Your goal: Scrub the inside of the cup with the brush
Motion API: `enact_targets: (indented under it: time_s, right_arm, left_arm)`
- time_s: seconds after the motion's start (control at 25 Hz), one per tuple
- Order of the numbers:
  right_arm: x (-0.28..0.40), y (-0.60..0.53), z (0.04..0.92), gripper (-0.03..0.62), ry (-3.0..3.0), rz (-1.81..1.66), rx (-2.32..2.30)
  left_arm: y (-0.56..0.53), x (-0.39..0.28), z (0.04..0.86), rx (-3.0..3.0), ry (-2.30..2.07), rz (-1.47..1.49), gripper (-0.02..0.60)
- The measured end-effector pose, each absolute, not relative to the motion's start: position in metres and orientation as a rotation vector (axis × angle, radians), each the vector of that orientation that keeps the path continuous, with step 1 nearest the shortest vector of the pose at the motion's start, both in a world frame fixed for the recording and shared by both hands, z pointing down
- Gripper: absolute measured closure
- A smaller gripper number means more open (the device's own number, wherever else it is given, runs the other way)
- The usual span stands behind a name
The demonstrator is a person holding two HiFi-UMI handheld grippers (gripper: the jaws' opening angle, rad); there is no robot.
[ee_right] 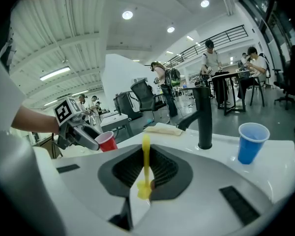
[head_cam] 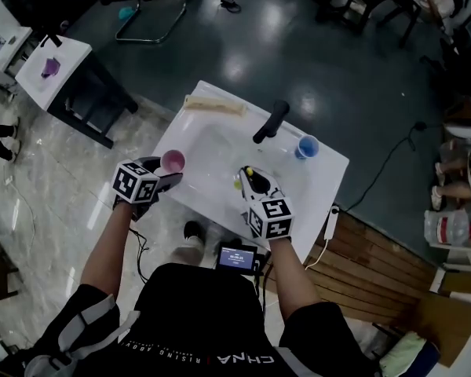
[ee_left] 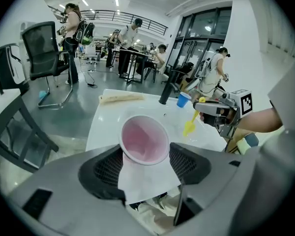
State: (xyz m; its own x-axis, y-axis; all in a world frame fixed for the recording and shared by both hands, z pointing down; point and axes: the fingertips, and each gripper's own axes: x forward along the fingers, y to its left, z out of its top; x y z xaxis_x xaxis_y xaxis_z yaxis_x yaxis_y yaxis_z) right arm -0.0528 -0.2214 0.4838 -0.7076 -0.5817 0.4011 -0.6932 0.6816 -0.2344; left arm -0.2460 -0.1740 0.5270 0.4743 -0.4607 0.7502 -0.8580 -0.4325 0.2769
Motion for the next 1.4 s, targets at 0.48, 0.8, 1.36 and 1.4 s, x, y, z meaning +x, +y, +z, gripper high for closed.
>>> enact_targets:
  time_s: [0.48,0.8,1.36,1.4]
  right_arm:
    - [-0.087,-0.223,0.488,0.556,-2.553,0.546,1.083]
    - [-0.088,-0.224,0.488,0.556,-2.540,0.538,1.099]
    - [-0.082,-0.221,0.487,0.554,-2.544,0.528,1.082]
    - [-0.081,-0.221,0.488,0.556,-2.543,0.528,1.080]
  left_arm:
    - [-0.167,-0.288,0.546,2.041,-1.007,0.804,0.279]
    - [-0.170,-0.288,0.549,2.043,-0.991,0.794,0.278]
    - [-0.174,-0.289,0.549,2.065,-1.011,0.805,0.245]
    - [-0.173,-0.290,0.550,2.064,-1.010,0.810,0.226]
